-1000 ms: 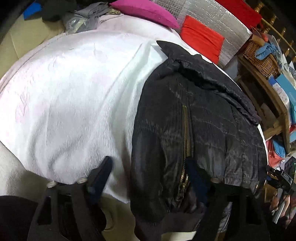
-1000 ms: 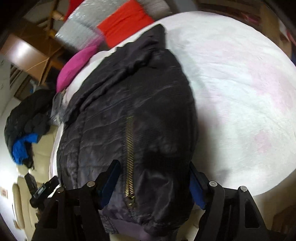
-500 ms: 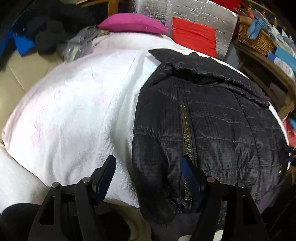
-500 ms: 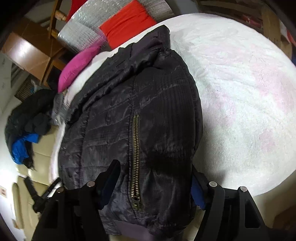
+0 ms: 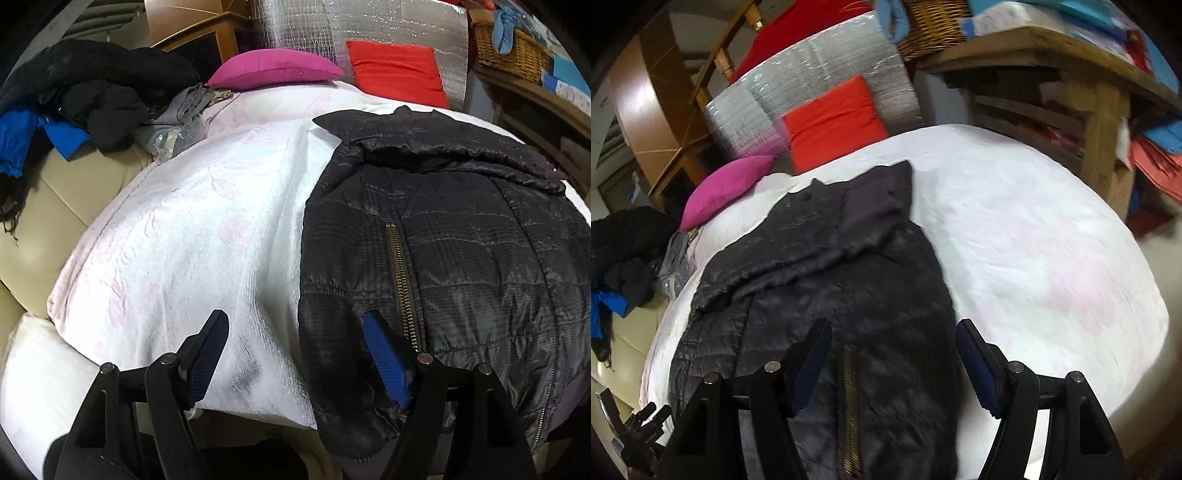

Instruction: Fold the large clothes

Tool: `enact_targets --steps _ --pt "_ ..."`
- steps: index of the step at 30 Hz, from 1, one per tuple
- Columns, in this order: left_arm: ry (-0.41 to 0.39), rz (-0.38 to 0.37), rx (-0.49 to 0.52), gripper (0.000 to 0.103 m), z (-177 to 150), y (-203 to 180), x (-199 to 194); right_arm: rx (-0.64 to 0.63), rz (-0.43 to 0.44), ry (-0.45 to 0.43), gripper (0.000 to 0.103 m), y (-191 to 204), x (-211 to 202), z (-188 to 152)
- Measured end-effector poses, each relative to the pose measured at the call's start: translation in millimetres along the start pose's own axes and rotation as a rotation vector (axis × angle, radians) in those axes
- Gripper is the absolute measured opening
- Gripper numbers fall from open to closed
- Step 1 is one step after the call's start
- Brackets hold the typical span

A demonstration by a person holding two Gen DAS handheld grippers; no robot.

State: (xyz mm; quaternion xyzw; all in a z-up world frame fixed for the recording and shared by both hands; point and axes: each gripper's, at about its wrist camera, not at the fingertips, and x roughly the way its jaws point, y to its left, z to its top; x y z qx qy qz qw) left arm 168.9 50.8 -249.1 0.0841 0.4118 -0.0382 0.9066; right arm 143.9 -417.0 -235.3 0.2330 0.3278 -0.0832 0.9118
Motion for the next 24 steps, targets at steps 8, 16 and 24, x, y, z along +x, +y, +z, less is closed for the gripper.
enact_targets --steps 8,16,24 --pt "0.004 0.027 0.028 0.076 24.3 -5.9 2.9 -0.110 0.018 0.029 0.073 55.8 56.3 62.6" --pt "-0.034 -0.026 0.001 0.078 135.5 -22.0 45.6 0.016 0.052 0.037 0.073 41.3 133.6 125.2" --pt "0.016 -0.071 -0.044 0.078 216.4 -59.2 137.4 0.107 0.180 0.049 0.055 16.9 165.8 147.2"
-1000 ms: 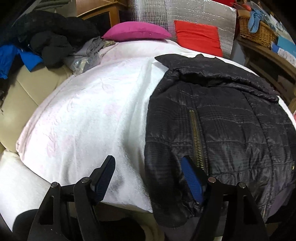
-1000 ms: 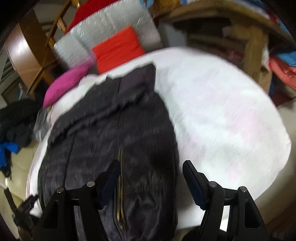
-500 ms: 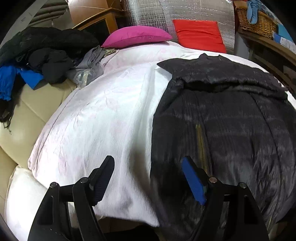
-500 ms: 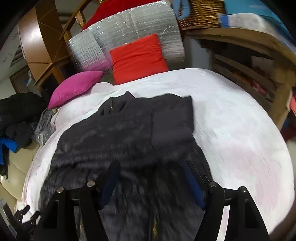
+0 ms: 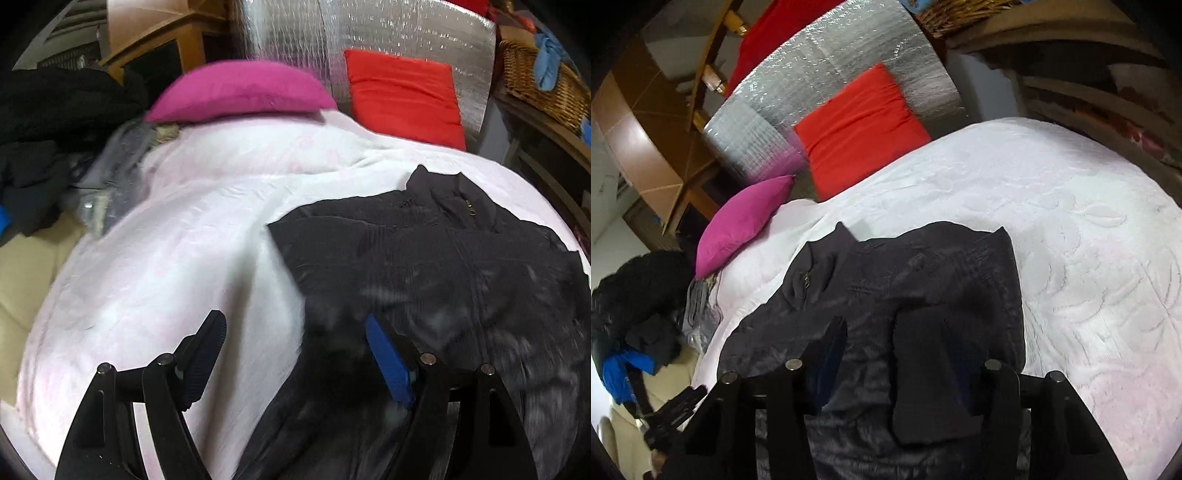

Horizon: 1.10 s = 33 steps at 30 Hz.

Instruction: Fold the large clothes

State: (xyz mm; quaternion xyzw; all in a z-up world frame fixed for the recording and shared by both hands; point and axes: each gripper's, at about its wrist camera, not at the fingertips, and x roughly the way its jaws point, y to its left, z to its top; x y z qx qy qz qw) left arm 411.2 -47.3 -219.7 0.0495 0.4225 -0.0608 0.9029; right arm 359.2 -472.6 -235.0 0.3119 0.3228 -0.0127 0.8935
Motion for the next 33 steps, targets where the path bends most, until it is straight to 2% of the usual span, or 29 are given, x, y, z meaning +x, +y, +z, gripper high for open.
enact_targets --steps 2,4,6,9,11,12,15,18,23,26,27,30,33 --pt "0.074 0.002 -0.004 0.078 -0.4 -7.8 24.9 0.037 0.002 0.073 0.055 -10.6 19.9 -1.1" --pt "0.128 -0.004 0.010 0.080 -9.6 -12.9 42.0 0.058 -0.028 0.175 0.048 -23.7 45.7 -7.6" --pt "0.113 -0.004 0.013 0.080 -12.9 -12.4 37.9 0.035 -0.039 0.172 0.046 -23.6 46.5 -9.0" --pt "0.114 -0.023 0.016 0.080 -17.5 -3.0 14.5 0.025 -0.016 0.157 0.048 -14.0 24.5 -7.6" --pt "0.089 -0.046 0.009 0.080 -27.2 8.5 -12.4 0.022 0.032 0.142 0.060 -8.7 1.7 -11.2" --pt "0.073 -0.054 0.019 0.081 -35.8 14.3 -28.6 0.014 0.038 0.132 0.066 -6.5 -8.0 -13.3" --pt "0.068 -0.062 0.065 0.083 -72.0 35.0 -69.8 -0.025 0.060 0.115 0.067 -4.4 -45.4 -31.0" --pt "0.112 -0.093 0.059 0.083 -106.2 59.3 -92.9 -0.051 0.064 0.138 0.067 -11.3 -75.1 -56.0" --pt "0.211 -0.192 -0.027 0.083 -165.3 95.6 -121.5 -0.022 0.068 0.161 0.067 -40.9 -123.0 -104.4" --pt "0.256 -0.254 -0.052 0.082 -201.5 95.8 -137.9 0.033 0.064 0.177 0.068 -58.4 -147.2 -140.7" --pt "0.268 -0.280 -0.051 0.082 -211.4 92.2 -142.3 0.058 0.062 0.209 0.068 -63.9 -152.4 -158.2" --pt "0.285 -0.324 -0.033 0.066 -237.8 79.6 -152.1 0.071 0.027 0.295 0.068 -70.4 -159.2 -194.9" --pt "0.317 -0.346 -0.049 0.065 -252.3 72.7 -147.0 0.057 -0.008 0.364 0.068 -70.4 -160.1 -224.0"
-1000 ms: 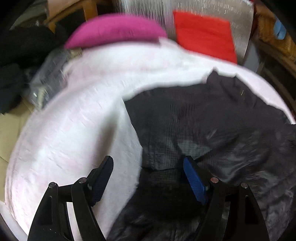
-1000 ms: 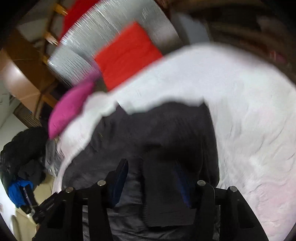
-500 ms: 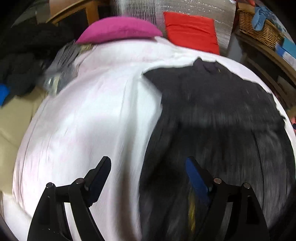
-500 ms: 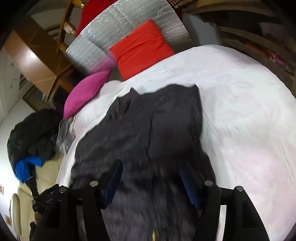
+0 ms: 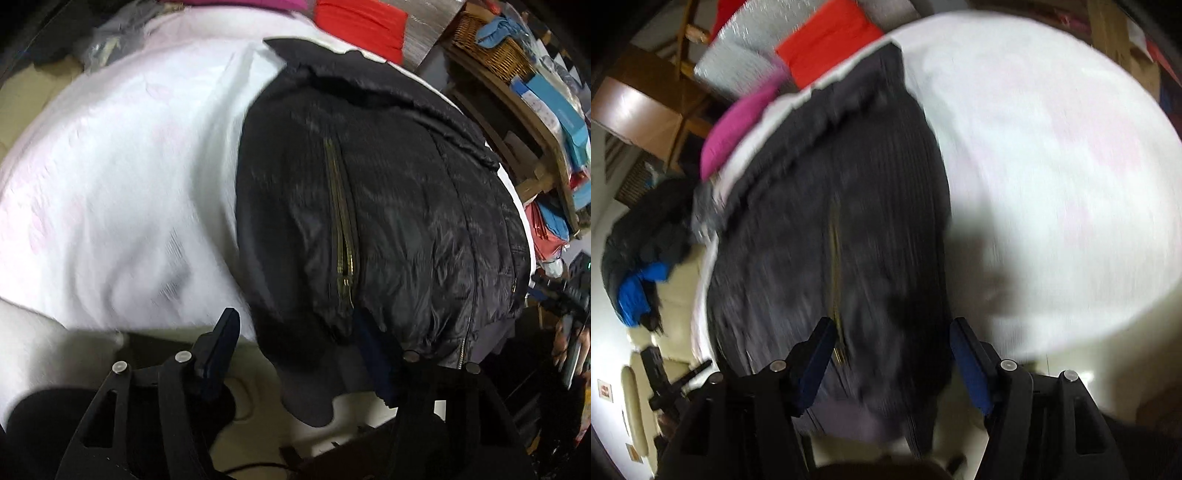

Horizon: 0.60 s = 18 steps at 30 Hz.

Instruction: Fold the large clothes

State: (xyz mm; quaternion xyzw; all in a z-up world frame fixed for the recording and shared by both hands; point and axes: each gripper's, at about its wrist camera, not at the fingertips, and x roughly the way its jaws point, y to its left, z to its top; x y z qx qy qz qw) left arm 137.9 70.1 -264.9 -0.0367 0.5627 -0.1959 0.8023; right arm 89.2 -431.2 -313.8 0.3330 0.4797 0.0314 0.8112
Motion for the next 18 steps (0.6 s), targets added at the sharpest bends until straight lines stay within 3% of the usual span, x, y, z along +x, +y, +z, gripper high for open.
enact_targets --steps 7,12,14,15,18 --pt "0.079 -0.078 -0.074 0.074 -2.1 -0.2 25.9 -0.013 -0.119 0.106 0.068 1.3 34.8 -19.1" --pt "0.056 -0.039 -0.015 0.074 -7.6 -7.1 29.4 0.020 -0.123 0.142 0.069 -1.5 48.2 -25.2" --pt "0.036 -0.028 -0.008 0.056 -9.9 -9.6 26.9 0.051 -0.112 0.127 0.065 -6.1 45.4 -28.7" --pt "0.027 0.000 0.006 0.036 -10.9 -9.6 24.7 0.051 -0.115 0.112 0.058 -5.6 43.1 -31.3" --pt "0.020 -0.017 0.000 0.028 -13.0 2.5 17.5 -0.003 -0.125 0.067 0.038 3.5 29.1 -40.7"
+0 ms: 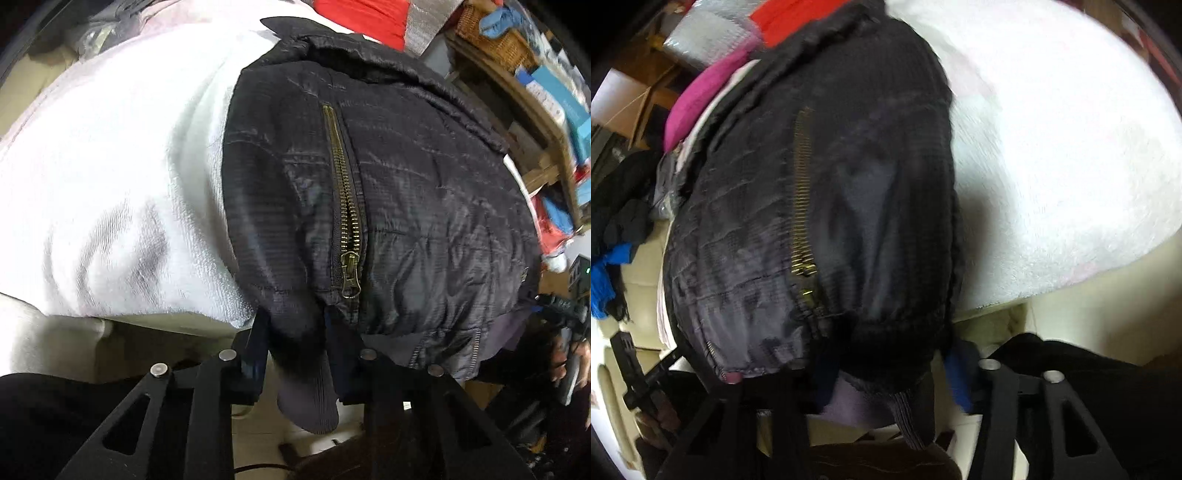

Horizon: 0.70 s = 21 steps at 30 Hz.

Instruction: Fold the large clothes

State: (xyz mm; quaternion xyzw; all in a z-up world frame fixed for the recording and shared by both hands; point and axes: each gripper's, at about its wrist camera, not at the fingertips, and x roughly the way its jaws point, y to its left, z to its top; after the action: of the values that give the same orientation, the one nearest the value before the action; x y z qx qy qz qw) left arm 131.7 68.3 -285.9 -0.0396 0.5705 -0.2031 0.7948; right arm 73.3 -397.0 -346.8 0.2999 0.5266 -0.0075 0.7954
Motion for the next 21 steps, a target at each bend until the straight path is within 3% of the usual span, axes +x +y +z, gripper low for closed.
enact_targets --steps 1,5,6,7,9,11,12,13,14,15,17,21 --pt "-0.004 -0.014 -0.008 0.026 -0.7 2.2 -3.1 -0.014 0.011 -0.011 0.033 3.4 -5.3 -2.7" --pt "-0.025 -0.044 0.012 0.026 0.6 3.8 -9.9 -0.110 0.132 -0.055 0.032 24.3 -30.3 -10.0" --pt "-0.019 -0.045 0.004 0.032 0.6 5.6 -11.9 -0.125 0.149 -0.052 0.032 27.4 -32.2 -9.8" --pt "-0.002 -0.050 -0.016 0.046 -0.1 9.3 -7.4 -0.130 0.153 -0.043 0.033 27.9 -30.3 -9.3" --pt "0.040 -0.067 -0.069 0.065 -0.7 15.8 2.2 -0.101 0.111 -0.001 0.035 20.8 -19.8 -6.8" --pt "0.068 -0.097 -0.099 0.066 -4.1 21.8 8.4 -0.066 0.057 0.039 0.036 10.8 -10.5 -5.2" --pt "0.084 -0.111 -0.101 0.066 -4.9 21.8 11.8 -0.056 0.045 0.046 0.040 4.3 -8.3 -6.5" --pt "0.095 -0.119 -0.097 0.066 -4.4 18.8 15.4 -0.052 0.042 0.044 0.063 1.2 -8.1 -7.3" --pt "0.115 -0.130 -0.087 0.066 -5.5 15.5 20.0 -0.049 0.030 0.036 0.076 -3.0 -8.2 -8.6" --pt "0.132 -0.134 -0.073 0.066 -6.9 11.5 24.0 -0.049 0.008 0.010 0.082 -5.8 -8.9 -10.5" --pt "0.138 -0.118 -0.029 0.066 -8.8 3.5 29.6 -0.054 -0.001 0.015 0.082 -10.5 -3.8 -10.9" --pt "0.139 -0.119 -0.017 0.064 -10.3 -3.7 35.6 -0.001 0.094 0.149 0.079 -21.4 26.7 -12.4"
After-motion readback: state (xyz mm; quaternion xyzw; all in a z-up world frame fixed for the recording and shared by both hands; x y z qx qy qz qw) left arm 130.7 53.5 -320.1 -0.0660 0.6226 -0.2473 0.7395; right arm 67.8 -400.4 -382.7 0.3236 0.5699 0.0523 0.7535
